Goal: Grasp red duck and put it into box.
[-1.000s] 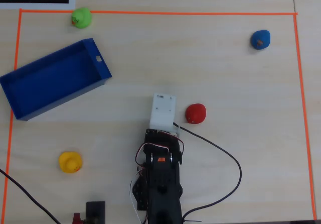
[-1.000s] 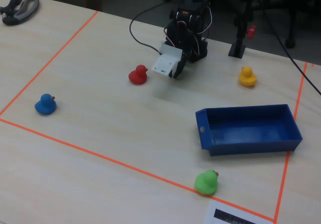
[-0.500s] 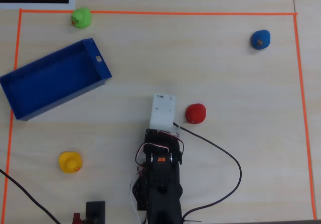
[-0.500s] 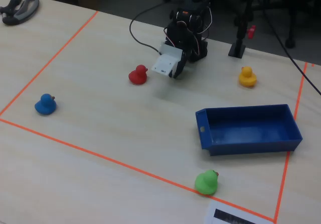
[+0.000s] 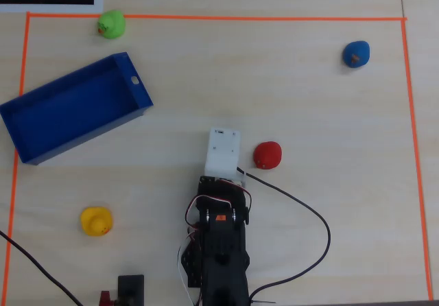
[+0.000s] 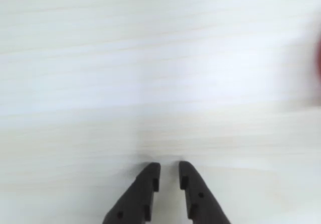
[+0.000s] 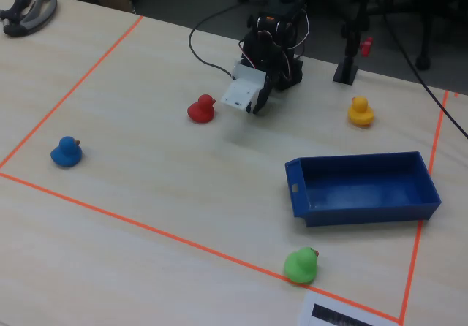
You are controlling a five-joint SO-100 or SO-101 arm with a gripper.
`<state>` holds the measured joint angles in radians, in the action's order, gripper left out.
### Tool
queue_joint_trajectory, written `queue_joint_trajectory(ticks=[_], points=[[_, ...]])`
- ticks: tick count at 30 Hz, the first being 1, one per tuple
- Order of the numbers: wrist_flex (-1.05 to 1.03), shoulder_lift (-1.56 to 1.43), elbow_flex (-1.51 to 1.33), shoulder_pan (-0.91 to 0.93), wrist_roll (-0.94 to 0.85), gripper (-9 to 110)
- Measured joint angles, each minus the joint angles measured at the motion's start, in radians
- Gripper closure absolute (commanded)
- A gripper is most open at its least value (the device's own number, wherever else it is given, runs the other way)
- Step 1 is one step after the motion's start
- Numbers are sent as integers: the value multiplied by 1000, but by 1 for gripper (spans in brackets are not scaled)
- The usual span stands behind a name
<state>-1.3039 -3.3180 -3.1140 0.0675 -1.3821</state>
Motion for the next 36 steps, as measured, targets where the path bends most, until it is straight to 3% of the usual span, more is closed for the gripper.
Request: queue_joint_trajectory(ticks=[28,32,36], points=[[0,0,0,-48,-3,101],[51,46,43,60,-48,97],[149,195,325,212,-29,98]])
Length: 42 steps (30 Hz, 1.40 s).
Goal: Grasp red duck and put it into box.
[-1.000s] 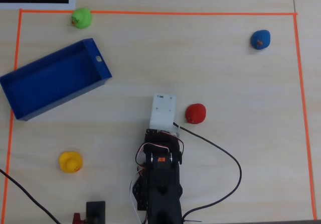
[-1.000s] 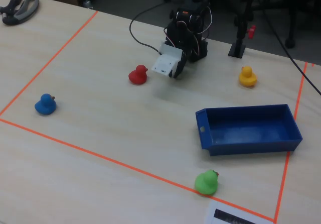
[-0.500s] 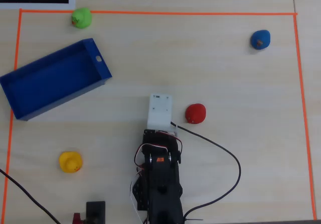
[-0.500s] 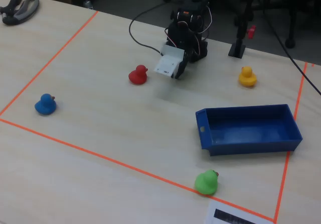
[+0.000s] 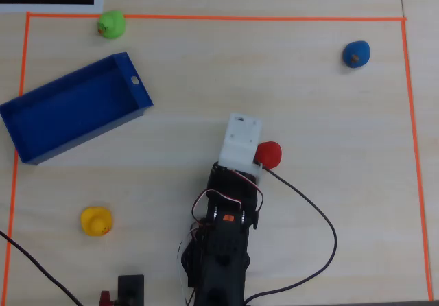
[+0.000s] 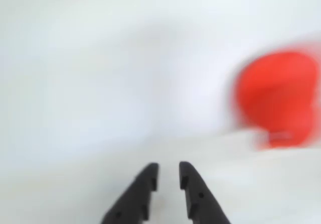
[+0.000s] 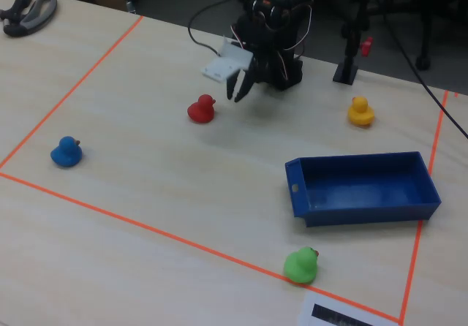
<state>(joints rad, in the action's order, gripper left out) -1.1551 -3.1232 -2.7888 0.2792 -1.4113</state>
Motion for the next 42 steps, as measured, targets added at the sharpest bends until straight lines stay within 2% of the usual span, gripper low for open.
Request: queue_joint_trajectory(ticks=[6,10,18,24,27,34,42], points=[[-15,344,574,207,17,87],[-52,506,739,314,-6,81],[97,627,698,494,-132,77],[460,739,428,591,-221,73],[569,782,339,606,-244,72],[583,798,221,571,-244,70],[488,798,210,492,-167,70]])
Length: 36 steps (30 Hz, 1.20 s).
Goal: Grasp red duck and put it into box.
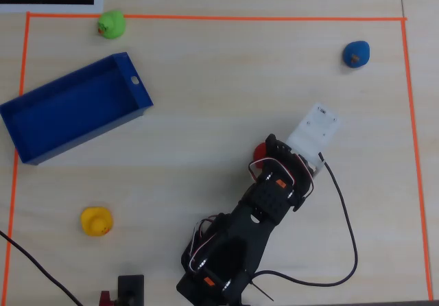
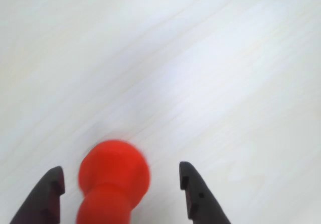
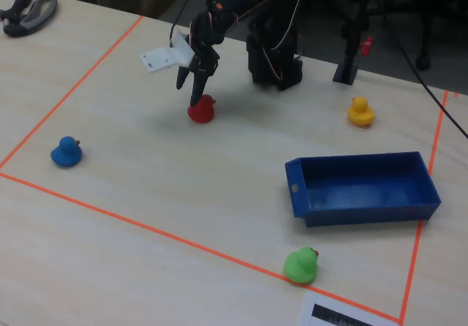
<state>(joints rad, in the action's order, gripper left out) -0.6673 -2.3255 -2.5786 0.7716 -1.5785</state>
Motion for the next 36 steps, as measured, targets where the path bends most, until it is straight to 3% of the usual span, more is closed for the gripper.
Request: queue_joint_trajectory(ticks=[15,36], points=[[-48,52,52,-66,100,69],[221,147,-107,-37,35,68]])
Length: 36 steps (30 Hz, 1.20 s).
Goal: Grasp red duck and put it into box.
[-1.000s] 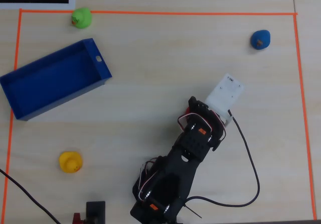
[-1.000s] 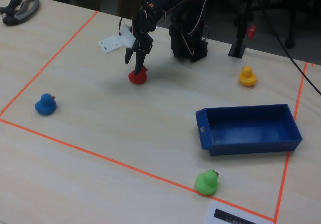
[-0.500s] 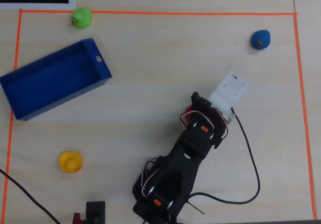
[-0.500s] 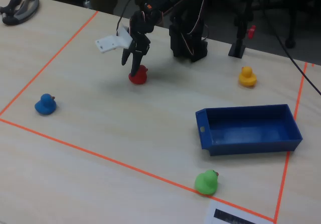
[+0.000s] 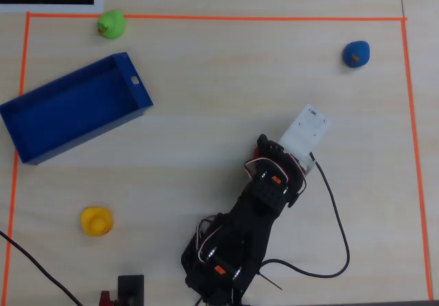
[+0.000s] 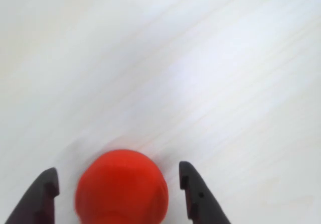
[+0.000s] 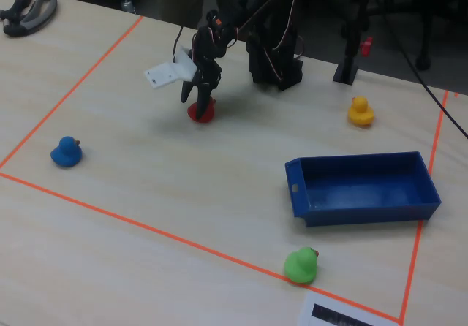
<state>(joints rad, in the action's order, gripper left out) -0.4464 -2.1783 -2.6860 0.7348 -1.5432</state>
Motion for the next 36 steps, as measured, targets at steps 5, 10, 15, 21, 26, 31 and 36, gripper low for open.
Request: queue_joint_trajectory(ticks=[5,10,15,21,26,31,36], points=[[15,5,-48,0,-14,68],[21,5,-92,-3,-46,71],[63,-2,-120,-25,-40,101],[-11,-9,-71,-57,3,101],[-258,-9,140,-103,176,101],[-592,-9,503,-279,431,101],[-897,-9,841,-575,673,101]])
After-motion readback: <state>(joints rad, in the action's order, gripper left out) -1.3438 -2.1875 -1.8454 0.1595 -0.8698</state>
